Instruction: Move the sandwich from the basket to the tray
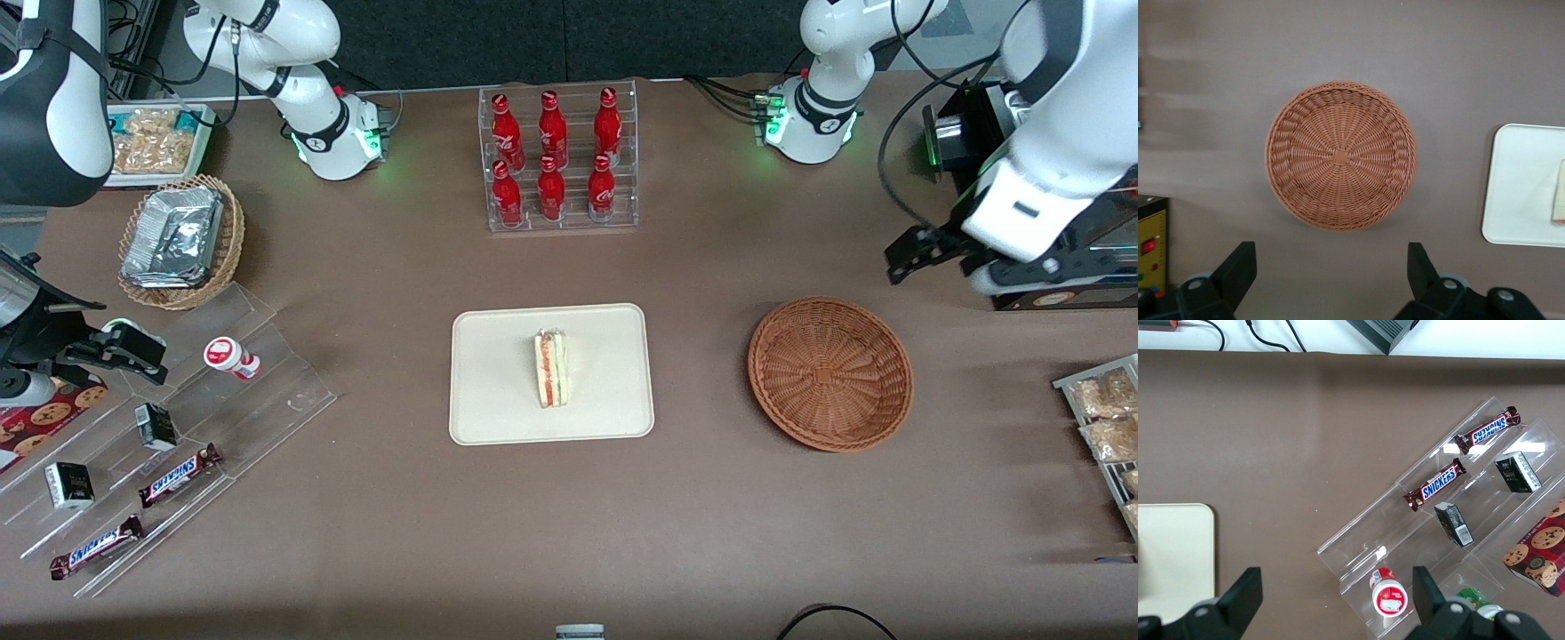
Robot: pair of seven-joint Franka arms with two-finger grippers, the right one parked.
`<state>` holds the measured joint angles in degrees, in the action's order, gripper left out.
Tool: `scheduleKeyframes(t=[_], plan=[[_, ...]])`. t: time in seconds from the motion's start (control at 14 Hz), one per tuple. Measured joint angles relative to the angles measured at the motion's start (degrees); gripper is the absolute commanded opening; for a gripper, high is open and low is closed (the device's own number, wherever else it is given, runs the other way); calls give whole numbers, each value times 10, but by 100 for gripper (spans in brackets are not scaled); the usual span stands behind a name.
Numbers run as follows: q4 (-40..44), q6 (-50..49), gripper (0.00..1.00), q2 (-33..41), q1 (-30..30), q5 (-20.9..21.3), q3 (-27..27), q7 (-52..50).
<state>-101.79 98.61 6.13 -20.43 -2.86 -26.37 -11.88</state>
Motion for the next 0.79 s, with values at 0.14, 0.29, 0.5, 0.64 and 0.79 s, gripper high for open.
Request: scheduleKeyframes(t=[0.14,0.29,0.5,0.64,0.79], plan=[[29,-21,100,0,0,0,1,0],[44,-29,100,0,0,0,1,0],[54,-29,100,-2,0,0,1,0],[55,-29,100,-2,2,0,1,1],[56,-29,100,-3,34,0,29,1]])
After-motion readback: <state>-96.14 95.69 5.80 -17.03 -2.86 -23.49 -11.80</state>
